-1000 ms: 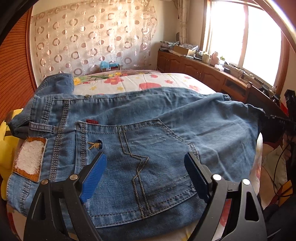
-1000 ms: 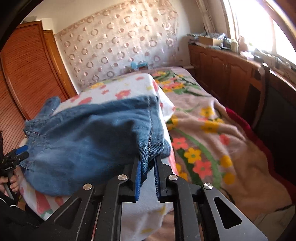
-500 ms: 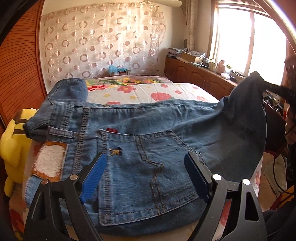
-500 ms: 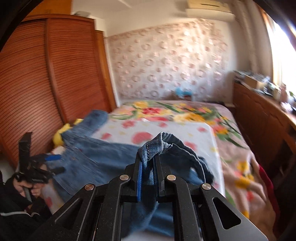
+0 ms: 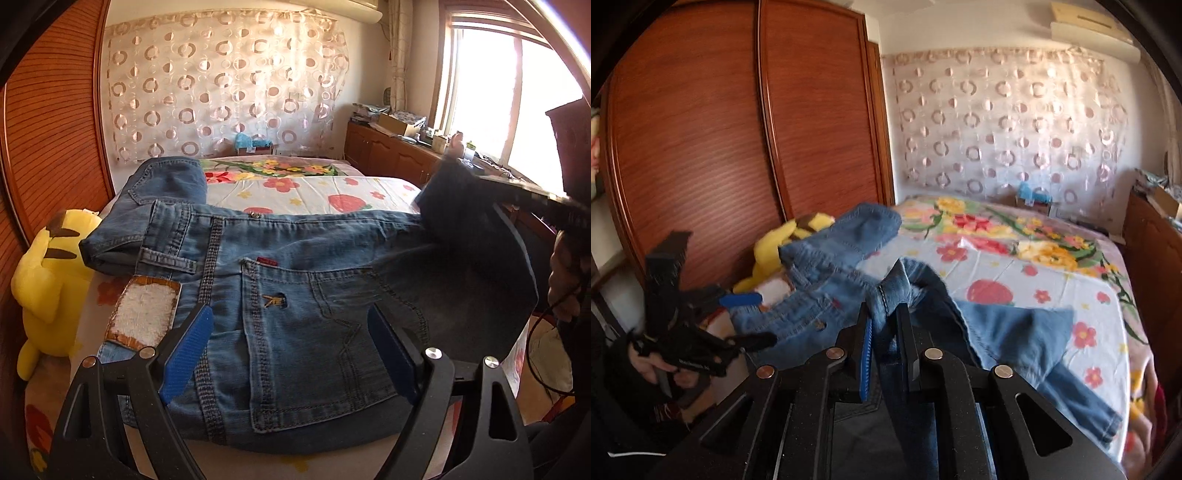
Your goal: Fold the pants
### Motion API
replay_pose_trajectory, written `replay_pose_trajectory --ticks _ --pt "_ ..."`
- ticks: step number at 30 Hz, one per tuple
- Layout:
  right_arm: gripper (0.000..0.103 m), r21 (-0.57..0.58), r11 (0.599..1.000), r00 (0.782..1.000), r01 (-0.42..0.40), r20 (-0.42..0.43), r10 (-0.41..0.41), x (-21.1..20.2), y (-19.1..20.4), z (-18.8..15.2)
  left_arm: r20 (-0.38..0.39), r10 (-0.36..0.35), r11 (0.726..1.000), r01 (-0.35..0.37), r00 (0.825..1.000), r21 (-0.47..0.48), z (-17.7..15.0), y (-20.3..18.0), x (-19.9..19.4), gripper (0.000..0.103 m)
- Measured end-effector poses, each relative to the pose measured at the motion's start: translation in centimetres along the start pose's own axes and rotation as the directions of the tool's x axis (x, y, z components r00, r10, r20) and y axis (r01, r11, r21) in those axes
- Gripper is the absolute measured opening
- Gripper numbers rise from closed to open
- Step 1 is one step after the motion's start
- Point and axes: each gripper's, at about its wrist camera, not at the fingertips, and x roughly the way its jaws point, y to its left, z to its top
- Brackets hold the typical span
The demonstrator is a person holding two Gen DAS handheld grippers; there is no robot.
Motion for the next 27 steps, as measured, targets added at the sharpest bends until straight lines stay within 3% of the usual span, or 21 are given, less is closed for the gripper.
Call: replay_pose_trajectory --ticks 2,8,16,22,23,27 --pt "0.036 0.012 1.000 1.000 -0.010 -0.022 0.011 0.5 -0.6 0.0 -0.009 0.000 1.000 0.000 1.000 -0.005 -0.2 0.2 0.3 0.086" --pt "0.040 0.049 0.998 0.999 0.031 -0.019 -0.030 0.1 -3.1 1.7 -0.031 -0.020 1.000 0.020 0.999 -0.015 -0.5 0.2 1.2 0.086" --pt "0.046 0.093 0.985 0.988 0.144 -0.077 -0.137 0.1 -5.5 -1.0 -0.065 -0.068 0.998 0.069 0.996 0.011 0.3 -2.3 3.6 0.086" --pt "0.047 0.156 0.980 0.984 0.125 -0.148 -0.102 2.8 -6.8 -1.2 -0.049 -0.118 0.991 0.121 0.992 0.057 1.7 -4.6 4.5 0.086" --pt "0.047 0.164 0.979 0.983 0.121 -0.158 -0.095 3.2 -6.7 -1.1 -0.053 -0.133 0.989 0.136 0.990 0.063 1.8 -4.9 4.8 0.084" --pt "0.047 0.194 0.977 0.983 0.089 -0.176 -0.054 3.8 -6.5 -0.6 -0.098 -0.180 0.980 0.187 0.979 0.073 1.8 -5.9 6.0 0.059"
